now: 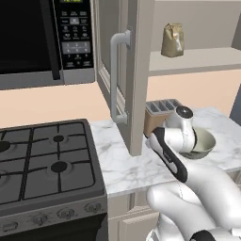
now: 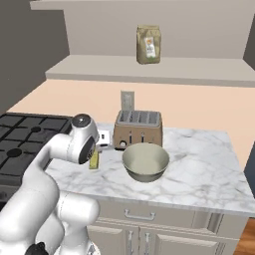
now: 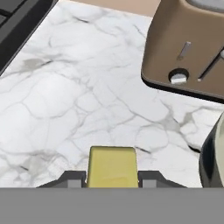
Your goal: Pick the egg and butter from the fridge and place them by the bowl for mixing.
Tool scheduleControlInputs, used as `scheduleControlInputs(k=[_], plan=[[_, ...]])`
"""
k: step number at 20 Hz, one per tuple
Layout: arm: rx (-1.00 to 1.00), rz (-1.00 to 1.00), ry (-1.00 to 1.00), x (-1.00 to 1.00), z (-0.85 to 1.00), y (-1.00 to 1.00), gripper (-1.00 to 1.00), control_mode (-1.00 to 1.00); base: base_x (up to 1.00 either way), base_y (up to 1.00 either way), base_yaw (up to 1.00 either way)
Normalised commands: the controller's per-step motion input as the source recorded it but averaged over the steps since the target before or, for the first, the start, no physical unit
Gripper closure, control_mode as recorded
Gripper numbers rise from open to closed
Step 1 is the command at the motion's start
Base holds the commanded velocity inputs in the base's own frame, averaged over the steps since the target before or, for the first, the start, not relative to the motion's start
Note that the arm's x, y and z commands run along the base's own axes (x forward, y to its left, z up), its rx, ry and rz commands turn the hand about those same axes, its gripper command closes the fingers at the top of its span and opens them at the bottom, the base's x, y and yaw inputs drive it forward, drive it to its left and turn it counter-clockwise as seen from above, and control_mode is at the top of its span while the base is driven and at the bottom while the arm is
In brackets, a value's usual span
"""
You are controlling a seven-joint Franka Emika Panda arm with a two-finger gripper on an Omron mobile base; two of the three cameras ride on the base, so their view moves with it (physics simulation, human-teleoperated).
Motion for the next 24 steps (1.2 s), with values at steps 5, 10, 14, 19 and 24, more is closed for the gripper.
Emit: scheduleControlInputs(k=[5,10,14,19,24], plan=[[-0.05,0.00,0.08,0.04,-0.14,0.00,1.00,-1.00,0.00,0.00,0.00],[-0.01,0.00,0.00,0.02,-0.51,-0.08,1.00,-1.00,0.00,0.00,0.00],[0.00,0.00,0.00,0.15,-0.38,-0.13,1.00,-1.00,0.00,0.00,0.00],[0.00,0.00,0.00,0.33,-0.12,-0.02,1.00,-1.00,0.00,0.00,0.00],[0.00,0.00,0.00,0.31,-0.04,-0.01,1.00,-1.00,0.00,0.00,0.00]])
